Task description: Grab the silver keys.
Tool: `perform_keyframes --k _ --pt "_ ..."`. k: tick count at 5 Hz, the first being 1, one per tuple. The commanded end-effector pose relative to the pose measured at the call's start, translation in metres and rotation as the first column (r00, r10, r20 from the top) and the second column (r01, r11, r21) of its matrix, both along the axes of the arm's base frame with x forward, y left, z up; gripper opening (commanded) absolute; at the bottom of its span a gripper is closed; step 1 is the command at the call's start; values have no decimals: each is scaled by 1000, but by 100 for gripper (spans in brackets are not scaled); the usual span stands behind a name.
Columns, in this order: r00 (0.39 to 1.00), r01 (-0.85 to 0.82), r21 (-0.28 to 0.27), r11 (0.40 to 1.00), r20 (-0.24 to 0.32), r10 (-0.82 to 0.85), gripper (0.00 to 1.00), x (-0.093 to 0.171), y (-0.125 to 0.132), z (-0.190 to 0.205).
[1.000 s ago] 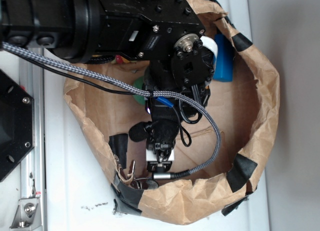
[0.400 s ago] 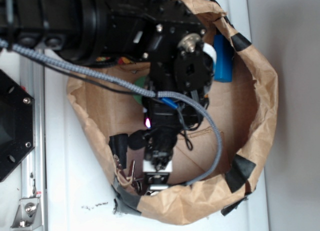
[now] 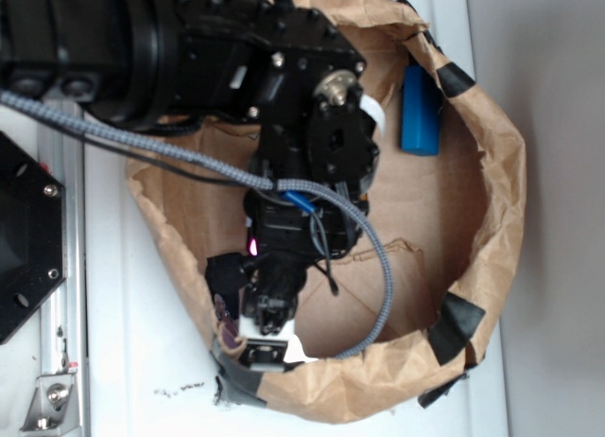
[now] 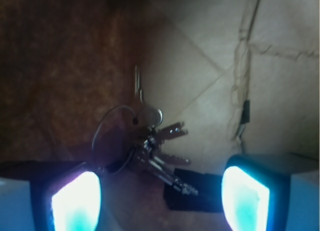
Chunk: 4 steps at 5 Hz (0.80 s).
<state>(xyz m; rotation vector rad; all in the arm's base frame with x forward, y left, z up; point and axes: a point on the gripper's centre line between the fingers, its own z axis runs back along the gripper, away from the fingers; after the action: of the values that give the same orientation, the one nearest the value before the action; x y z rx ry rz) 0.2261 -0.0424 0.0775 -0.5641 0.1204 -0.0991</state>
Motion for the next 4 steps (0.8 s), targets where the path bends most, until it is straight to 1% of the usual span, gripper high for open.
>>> perform_keyframes --k 1,2,3,4 --pt "998 -15 -22 1000 55 17 100 0 0 15" --pt "997 -15 -43 999 69 18 100 -1 -4 16" --pt "996 -22 -59 998 80 27 100 11 -12 20" --pt "995 -29 -58 998 97 35 100 16 -20 17"
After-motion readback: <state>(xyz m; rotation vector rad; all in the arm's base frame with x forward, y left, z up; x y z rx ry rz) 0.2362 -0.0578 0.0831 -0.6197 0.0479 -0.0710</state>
